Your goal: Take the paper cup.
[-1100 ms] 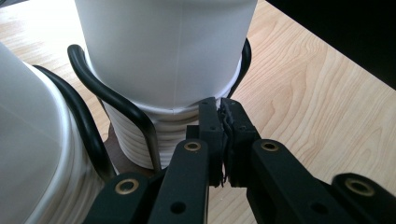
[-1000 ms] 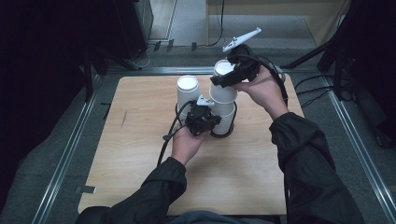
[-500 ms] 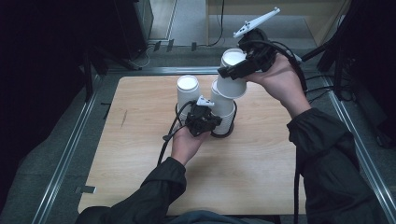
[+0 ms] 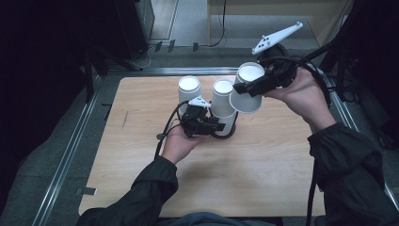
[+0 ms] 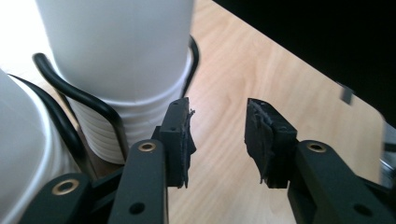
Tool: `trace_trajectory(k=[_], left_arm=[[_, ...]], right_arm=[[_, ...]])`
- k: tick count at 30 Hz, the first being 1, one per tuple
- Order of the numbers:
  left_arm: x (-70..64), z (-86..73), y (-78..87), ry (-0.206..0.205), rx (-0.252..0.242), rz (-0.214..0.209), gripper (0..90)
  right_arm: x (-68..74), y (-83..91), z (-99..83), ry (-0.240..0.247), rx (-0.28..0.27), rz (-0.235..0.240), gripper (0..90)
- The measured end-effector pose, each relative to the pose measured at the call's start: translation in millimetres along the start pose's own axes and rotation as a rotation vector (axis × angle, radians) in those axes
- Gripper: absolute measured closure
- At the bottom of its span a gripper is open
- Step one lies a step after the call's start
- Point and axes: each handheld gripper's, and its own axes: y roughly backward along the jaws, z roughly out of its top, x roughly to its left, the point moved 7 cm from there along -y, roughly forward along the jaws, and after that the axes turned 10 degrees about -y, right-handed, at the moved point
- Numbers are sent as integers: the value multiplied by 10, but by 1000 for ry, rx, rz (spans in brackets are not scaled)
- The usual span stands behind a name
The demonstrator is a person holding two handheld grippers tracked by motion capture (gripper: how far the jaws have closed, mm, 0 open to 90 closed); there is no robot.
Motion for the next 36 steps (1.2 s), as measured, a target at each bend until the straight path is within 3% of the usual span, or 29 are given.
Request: trace_trajectory(k=[6,8,13,21,27,36], left_arm=[[-26,-45,74,-53,43,-21,560],[-33,-53,108,-54,42,-52,538],[-35,-73,160,-88,38,-71,499],[-55,-78,221,-104,46,-117,452],[-73,-94,308,-132,27,-169,399],[-37,-279,342,-147,40,-173,368]], right_arm=[[22,-5,-194,-8,3,21,247],[40,-31,-292,4,13,28,247],[67,-62,-416,7,8,51,247],[93,-113,-565,15,9,67,246],[104,-176,-714,41,18,96,245],[143,-369,-1022,24,18,135,245]])
